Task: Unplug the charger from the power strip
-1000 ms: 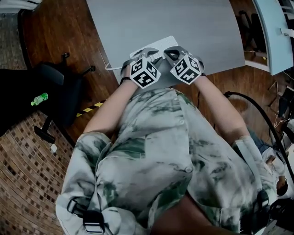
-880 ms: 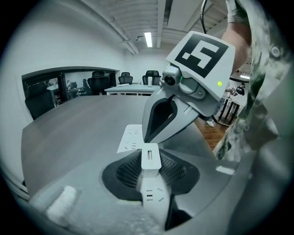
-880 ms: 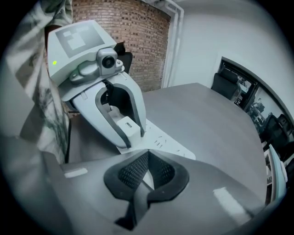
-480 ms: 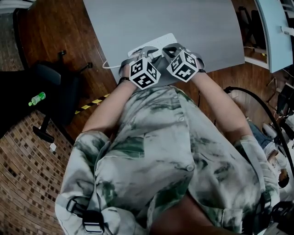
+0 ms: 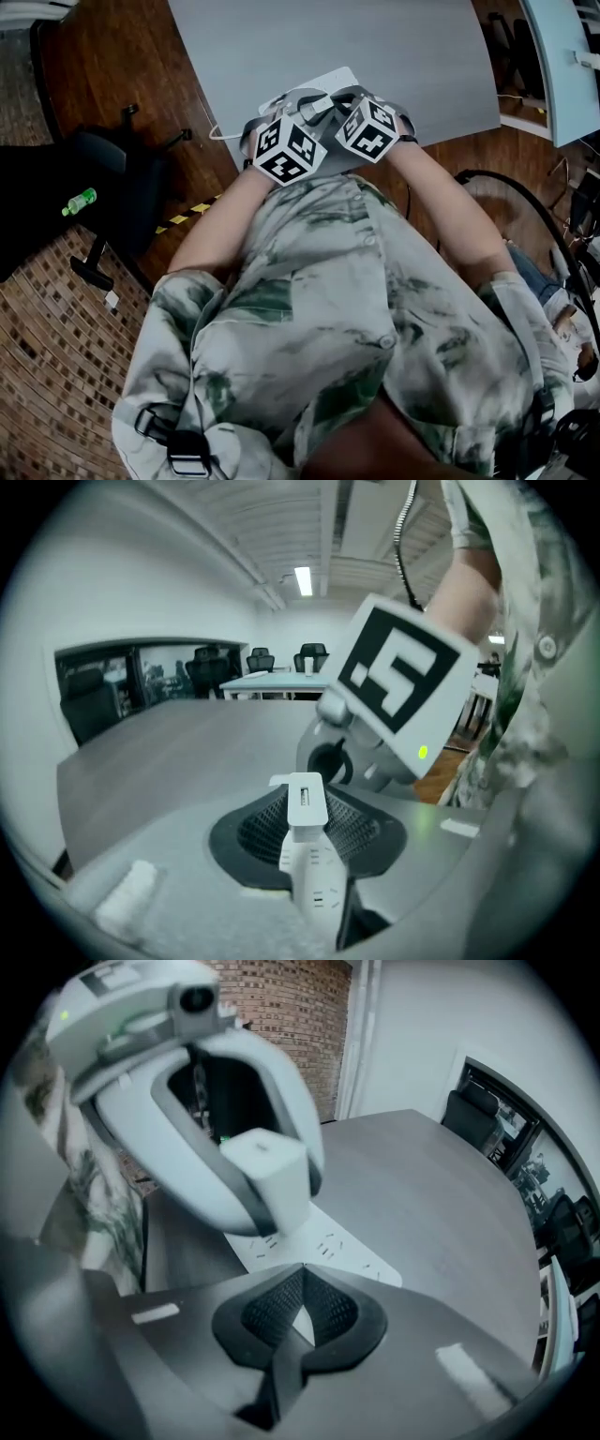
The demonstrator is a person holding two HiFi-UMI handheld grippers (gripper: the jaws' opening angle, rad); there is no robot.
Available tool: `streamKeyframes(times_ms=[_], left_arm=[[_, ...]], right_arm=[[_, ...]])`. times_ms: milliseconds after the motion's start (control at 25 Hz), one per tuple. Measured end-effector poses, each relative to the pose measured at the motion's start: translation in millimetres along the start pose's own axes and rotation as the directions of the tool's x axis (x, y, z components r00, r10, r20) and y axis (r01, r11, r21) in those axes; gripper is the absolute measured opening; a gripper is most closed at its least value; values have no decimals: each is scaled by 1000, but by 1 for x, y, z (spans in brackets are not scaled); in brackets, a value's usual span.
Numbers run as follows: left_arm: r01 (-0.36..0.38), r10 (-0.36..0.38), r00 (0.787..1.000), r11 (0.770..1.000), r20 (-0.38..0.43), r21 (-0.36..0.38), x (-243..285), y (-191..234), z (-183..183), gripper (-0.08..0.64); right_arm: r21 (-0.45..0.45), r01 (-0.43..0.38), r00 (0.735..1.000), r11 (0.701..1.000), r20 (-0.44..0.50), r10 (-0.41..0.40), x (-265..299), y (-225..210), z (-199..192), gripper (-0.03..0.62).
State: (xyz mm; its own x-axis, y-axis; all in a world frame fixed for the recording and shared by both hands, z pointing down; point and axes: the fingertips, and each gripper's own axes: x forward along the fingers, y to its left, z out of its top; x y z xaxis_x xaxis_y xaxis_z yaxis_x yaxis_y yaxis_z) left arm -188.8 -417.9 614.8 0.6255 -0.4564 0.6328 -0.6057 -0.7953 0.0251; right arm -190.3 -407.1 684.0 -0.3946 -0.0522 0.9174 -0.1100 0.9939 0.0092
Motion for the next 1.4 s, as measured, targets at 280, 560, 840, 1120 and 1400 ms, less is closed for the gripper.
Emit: streamKeyframes(times_ms=[280, 560, 840, 1120, 1400], left_arm=[[-20, 20, 999, 1000, 44, -6, -32, 9, 36, 104], [-112, 141, 980, 976, 143, -189, -103, 11, 49, 106], [-233, 283, 945, 934, 164, -270, -164, -67, 62, 106], [-380, 442, 889, 857, 117, -347, -235, -163, 41, 106], [-364, 421, 899, 871, 118, -331, -263, -235, 27, 106]], right_arm=[[72, 2, 994, 997, 109, -10, -5, -10, -4, -3], [83, 82, 950, 993, 294, -103, -48, -9, 6, 2], [90, 45, 900, 995, 428, -80, -140, 60, -49, 3], [66, 42, 837, 997, 543, -71, -211, 132, -83, 3], [39, 24, 819, 999, 572, -42, -239, 217, -99, 5]])
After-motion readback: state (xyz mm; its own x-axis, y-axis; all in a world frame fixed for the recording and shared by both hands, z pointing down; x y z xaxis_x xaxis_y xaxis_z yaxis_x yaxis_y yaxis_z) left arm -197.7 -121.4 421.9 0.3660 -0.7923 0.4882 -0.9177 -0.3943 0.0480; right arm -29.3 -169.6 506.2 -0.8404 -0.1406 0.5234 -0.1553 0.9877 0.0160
